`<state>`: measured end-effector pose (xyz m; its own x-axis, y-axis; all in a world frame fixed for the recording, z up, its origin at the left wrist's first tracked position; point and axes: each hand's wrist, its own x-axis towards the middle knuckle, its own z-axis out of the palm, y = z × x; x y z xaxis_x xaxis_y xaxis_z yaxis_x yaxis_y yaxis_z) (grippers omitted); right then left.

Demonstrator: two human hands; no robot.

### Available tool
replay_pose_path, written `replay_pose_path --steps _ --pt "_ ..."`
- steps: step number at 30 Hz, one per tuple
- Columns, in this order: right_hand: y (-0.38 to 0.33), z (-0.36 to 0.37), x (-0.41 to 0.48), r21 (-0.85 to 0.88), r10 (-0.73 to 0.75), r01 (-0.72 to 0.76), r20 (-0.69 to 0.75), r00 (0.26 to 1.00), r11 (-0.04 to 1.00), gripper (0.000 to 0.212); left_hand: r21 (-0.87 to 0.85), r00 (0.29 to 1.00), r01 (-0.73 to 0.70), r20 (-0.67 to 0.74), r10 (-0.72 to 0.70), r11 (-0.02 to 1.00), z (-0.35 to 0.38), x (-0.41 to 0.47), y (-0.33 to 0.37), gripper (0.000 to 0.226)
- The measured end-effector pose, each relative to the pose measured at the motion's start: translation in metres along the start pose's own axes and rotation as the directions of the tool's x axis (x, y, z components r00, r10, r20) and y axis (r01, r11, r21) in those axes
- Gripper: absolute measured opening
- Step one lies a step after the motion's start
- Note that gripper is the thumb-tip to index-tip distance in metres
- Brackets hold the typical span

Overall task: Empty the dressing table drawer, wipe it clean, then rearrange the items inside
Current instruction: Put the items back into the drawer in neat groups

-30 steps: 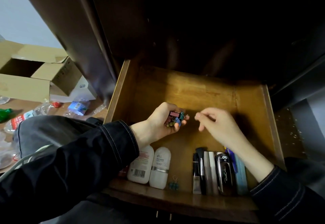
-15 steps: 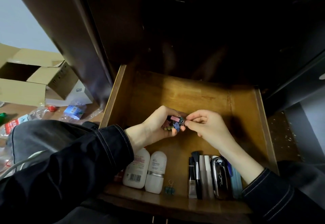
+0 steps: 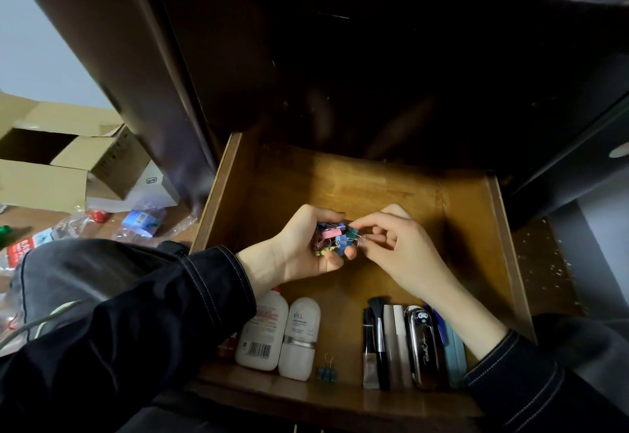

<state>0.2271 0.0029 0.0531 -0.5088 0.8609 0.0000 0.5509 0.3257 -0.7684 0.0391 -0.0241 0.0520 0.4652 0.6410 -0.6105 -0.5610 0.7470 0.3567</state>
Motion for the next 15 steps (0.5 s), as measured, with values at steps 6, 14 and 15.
replay_pose_path --steps 6,14,15 --pt "-0.0014 0.0021 -0.0007 -0.071 0.027 -0.03 -0.034 0.999 0.997 0.013 0.045 0.999 0.014 0.03 -0.015 0.999 -0.0006 0.0027 -0.0011 0.026" --pt "-0.0015 0.004 0.0009 0.035 0.163 -0.159 -0.144 0.976 0.987 0.01 0.03 0.989 -0.098 -0.109 0.101 0.995 -0.0024 0.0054 -0.0006 0.035" --pt "-0.0017 0.0034 0.0014 0.071 0.194 -0.185 -0.146 0.97 0.98 0.008 0.032 0.986 -0.109 -0.125 0.112 0.993 -0.0026 0.0053 -0.0007 0.035"
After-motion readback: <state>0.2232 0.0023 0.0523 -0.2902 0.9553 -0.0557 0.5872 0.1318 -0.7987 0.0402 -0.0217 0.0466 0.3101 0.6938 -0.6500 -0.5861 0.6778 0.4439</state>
